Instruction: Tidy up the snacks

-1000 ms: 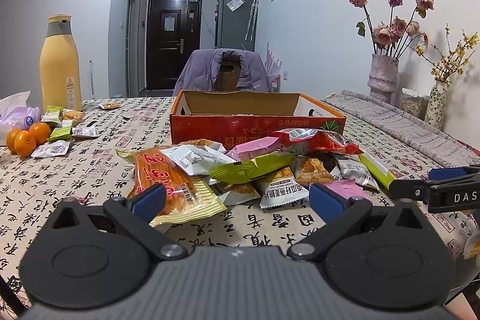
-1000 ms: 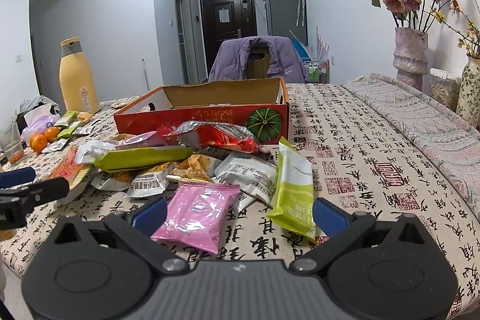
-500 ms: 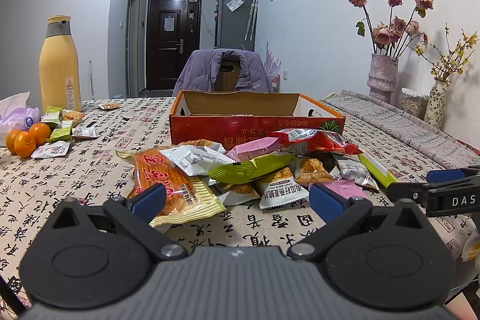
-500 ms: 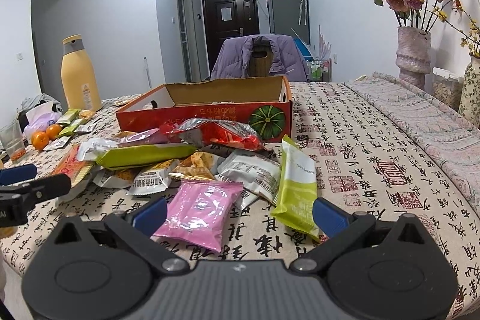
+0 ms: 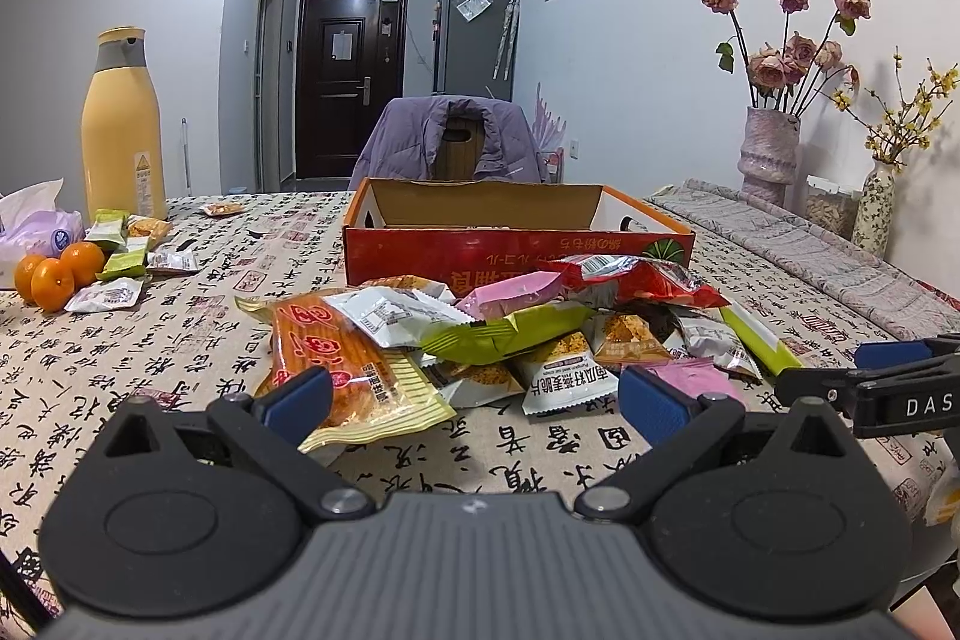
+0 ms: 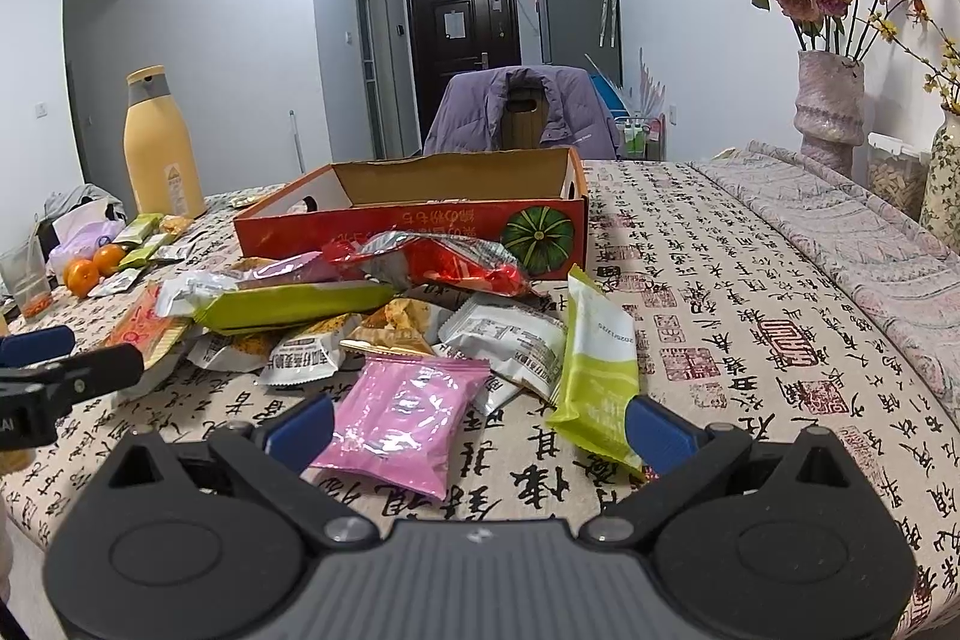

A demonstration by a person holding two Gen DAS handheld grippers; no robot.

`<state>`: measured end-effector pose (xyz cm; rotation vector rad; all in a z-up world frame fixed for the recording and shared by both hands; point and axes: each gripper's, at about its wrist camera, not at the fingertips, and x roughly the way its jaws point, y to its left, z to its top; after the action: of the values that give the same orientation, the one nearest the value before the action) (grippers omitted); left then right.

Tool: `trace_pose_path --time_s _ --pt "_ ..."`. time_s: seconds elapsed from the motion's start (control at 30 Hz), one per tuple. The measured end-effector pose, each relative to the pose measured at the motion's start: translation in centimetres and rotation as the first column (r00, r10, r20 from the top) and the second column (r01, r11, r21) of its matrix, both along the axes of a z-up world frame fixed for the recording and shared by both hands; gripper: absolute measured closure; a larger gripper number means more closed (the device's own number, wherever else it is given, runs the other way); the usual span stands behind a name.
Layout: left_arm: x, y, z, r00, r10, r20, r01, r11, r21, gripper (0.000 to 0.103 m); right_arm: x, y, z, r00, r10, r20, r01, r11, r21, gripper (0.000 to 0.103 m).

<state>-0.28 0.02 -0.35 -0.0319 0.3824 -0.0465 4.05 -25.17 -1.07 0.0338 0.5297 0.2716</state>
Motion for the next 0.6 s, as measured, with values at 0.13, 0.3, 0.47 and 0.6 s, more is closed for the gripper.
trace_pose_path --time_s 0.13,0.3,0.47,0.6 --pt "0.03 0.07 -0.03 1.0 0.0 -0.001 0.0 1.0 0.0 0.0 0.0 0.0 -0.01 1.0 0.0 -0.001 0.0 1.0 0.0 0.0" --pt "0.02 0.06 -0.06 1.0 0.0 -0.001 0.0 1.0 0.001 0.0 0.0 0.01 0.0 1.0 0.0 0.0 0.0 1.0 0.0 0.0" --pt "0.02 0.06 -0.05 1.0 0.001 -0.001 -0.001 1.0 0.001 0.0 0.02 0.0 0.02 1.0 -0.001 -0.001 0.001 1.0 -0.001 0.0" --pt "0.0 0.09 -0.1 1.0 0.002 -0.001 -0.002 1.0 0.002 0.0 -0.06 0.05 -0.09 1.0 0.0 -0.001 0.0 1.0 -0.001 0.0"
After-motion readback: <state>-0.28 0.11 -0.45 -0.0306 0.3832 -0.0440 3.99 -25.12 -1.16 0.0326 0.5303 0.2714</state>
